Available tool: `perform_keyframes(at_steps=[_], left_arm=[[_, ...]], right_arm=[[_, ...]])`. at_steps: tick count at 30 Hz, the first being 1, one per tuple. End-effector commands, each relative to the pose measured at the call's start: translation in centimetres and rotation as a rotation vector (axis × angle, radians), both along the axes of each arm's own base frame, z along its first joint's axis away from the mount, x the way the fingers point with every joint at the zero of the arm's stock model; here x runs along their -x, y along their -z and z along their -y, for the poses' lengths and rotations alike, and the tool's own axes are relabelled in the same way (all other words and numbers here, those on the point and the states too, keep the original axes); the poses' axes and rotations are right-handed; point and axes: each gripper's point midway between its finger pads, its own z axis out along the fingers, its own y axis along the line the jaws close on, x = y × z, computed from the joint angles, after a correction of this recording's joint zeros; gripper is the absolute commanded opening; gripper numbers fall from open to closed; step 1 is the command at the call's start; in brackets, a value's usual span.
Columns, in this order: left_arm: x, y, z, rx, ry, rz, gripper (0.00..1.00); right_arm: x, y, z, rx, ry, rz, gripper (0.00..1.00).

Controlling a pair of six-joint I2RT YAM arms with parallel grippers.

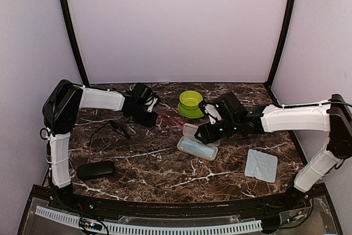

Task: Organize the sunglasses
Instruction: Pick up the sunglasses from the center of the board, then fold the left temple of the sunglasses with the sunglasses.

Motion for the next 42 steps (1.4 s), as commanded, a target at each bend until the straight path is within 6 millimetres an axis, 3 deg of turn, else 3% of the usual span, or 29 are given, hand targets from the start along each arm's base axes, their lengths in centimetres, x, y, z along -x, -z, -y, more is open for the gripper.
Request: perform_keyframes(at_steps=[1,4,9,14,16,19,20,25,29,36,42], left_arm=[[-0.4,-0.8,-0.7,-0.07,-0.024,0.028,0.0],[-0.9,-2.1,-1.8,-0.125,-0.032,0.072,0.0],[-1.1,-5.8,-2.4,-0.133,-0.037,0.137,0.0],[0.6,-10.4,-0.4,-0.025,0.055,0.233,0.0],[2.3,-11.5,1.5,-0.015,0.132,0.262,0.0],[3.9,-12.6,2.6,-0.036,0.184,0.289,0.0],[4.3,-12.9,2.9,-0.044,0.197,0.3,0.0],[6.3,-14.3,4.6,-0.049,0.268,0.354,0.0],[7.5,-15.0,5.6,-0.022,0.302,0.391,0.0],[8.3,-15.9,6.4,0.019,0.327,0.434,0.0],[8.8,-16.4,6.7,0.041,0.346,0.46,0.0]], right_arm=[[-0.2,-0.6,-0.3,-0.039,0.007,0.005,0.64],[-0.2,-1.1,-0.2,-0.046,0.011,0.016,0.64],[-0.5,-2.3,-0.4,-0.044,0.002,0.034,0.65],[-0.5,-4.1,-2.0,-0.093,-0.062,0.019,0.71],[-0.4,-5.0,-2.8,-0.134,-0.098,-0.005,0.75],[-0.4,-5.9,-3.7,-0.167,-0.134,-0.032,0.8],[-0.7,-7.1,-4.0,-0.181,-0.14,-0.019,0.81],[-1.3,-9.1,-3.5,-0.241,-0.126,-0.036,0.9],[-0.7,-9.6,-3.0,-0.341,-0.15,-0.119,0.94],[2.7,-6.8,-2.6,-0.405,-0.227,-0.284,0.94],[3.3,-6.5,-3.0,-0.504,-0.244,-0.356,0.91]])
